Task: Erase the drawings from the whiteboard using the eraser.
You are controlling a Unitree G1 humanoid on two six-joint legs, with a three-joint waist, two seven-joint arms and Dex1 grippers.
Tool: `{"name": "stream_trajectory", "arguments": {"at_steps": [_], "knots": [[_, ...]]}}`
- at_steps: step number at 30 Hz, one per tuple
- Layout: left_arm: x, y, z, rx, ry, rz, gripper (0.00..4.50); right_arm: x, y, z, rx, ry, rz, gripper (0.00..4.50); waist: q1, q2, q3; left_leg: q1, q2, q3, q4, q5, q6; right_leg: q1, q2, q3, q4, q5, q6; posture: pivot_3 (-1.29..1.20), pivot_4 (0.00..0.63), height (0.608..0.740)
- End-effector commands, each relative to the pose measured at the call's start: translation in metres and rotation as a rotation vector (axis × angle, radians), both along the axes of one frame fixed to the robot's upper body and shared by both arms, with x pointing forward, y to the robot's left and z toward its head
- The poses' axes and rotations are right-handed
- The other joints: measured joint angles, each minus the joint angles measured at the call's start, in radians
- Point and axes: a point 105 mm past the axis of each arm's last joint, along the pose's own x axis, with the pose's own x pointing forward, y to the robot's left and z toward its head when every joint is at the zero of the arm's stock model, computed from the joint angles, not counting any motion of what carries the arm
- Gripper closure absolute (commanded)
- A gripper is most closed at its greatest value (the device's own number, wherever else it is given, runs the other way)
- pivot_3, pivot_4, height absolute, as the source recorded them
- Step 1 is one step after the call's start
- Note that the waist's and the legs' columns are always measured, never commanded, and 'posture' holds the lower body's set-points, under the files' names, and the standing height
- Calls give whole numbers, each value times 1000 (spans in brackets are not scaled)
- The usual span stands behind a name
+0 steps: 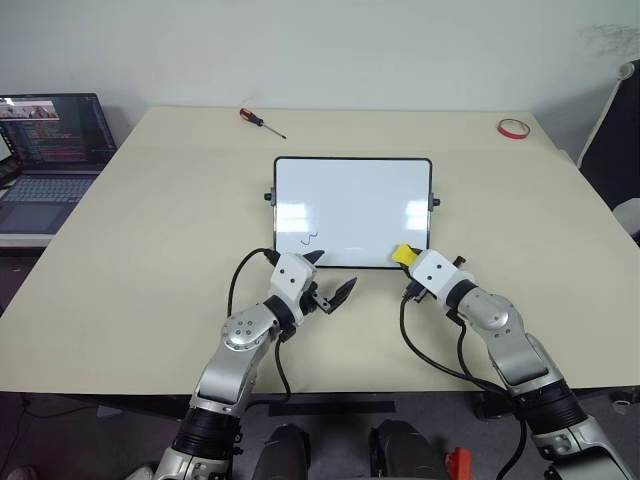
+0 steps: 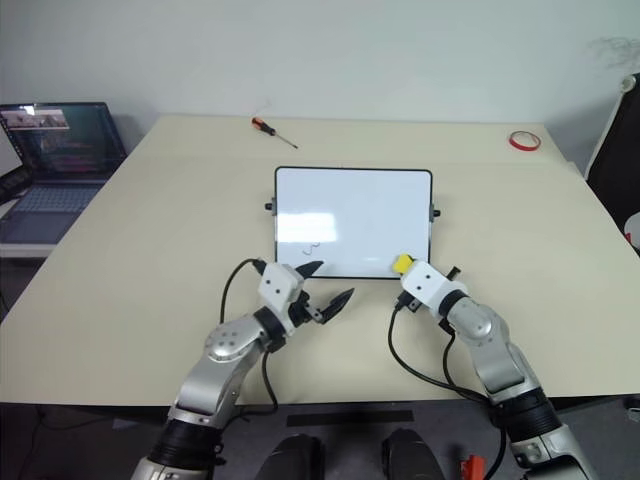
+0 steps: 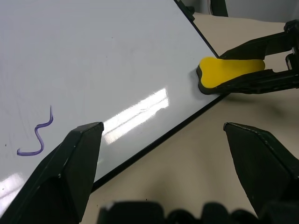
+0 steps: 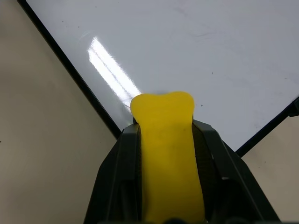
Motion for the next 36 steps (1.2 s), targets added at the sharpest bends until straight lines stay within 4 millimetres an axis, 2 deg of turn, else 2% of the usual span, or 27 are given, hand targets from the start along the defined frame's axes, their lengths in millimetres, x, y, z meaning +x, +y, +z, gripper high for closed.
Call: {"name": "stream_trajectory", "arguments": {"at_steps": [1, 4, 8, 12, 16, 21, 25, 30, 36], "knots": [[-6, 2, 14, -24, -49, 10, 0, -1, 4, 19, 162, -16, 31, 3353, -1, 0, 1, 0, 0, 0, 0, 0, 0, 0, 0, 0, 0, 0, 0, 0, 150, 740], [-10, 5, 13, -19, -45, 20, 0, -16, 12, 34, 386, 30, 121, 3353, 2, 0, 1, -1, 0, -1, 0, 0, 0, -1, 0, 0, 0, 0, 0, 0, 150, 740], [-15, 11, 10, -13, -36, 40, 0, -38, -1, 54, 515, 18, 142, 3353, 6, 0, 2, -7, 0, -4, 0, 0, 0, -5, -1, 0, -1, 0, -1, 0, 150, 740], [-23, 19, 5, -3, -18, 63, 0, -61, -22, 64, 524, -12, 93, 3353, 8, 1, 2, -9, -2, -6, -1, -1, 0, -5, -3, -1, -1, 0, -1, 0, 150, 740], [-27, 29, 3, -21, -2, 119, 0, -83, -31, 54, 469, -4, 84, 3353, 8, 1, 2, -8, -1, -7, -1, -1, 0, -5, -3, -1, -1, -2, 0, 0, 150, 740], [-29, 37, 6, -36, -16, 198, 0, -98, -37, 26, 449, 76, 63, 3353, 7, 1, 2, -8, -1, -5, -1, -1, 0, -5, -3, 0, -1, -3, 0, 0, 150, 740], [-28, 33, 6, -35, -19, 185, 0, -95, -37, 28, 442, 67, 73, 3353, 6, 0, 2, -7, -1, -4, -1, -1, 0, -5, -2, 0, -1, -3, 0, 0, 150, 740], [-23, 44, 9, -25, -39, 229, 0, -77, -39, 37, 413, 8, 60, 3353, 6, 0, 3, -7, -1, -4, -1, -1, 0, -5, -2, 0, -1, -3, 0, 0, 150, 740], [-18, 69, 6, -43, -39, 377, 0, -40, -9, 52, 366, -89, 111, 3353, 3, 0, 3, -6, 0, -2, -1, -1, 0, -5, -1, 0, 0, -3, 0, 0, 150, 740]]}}
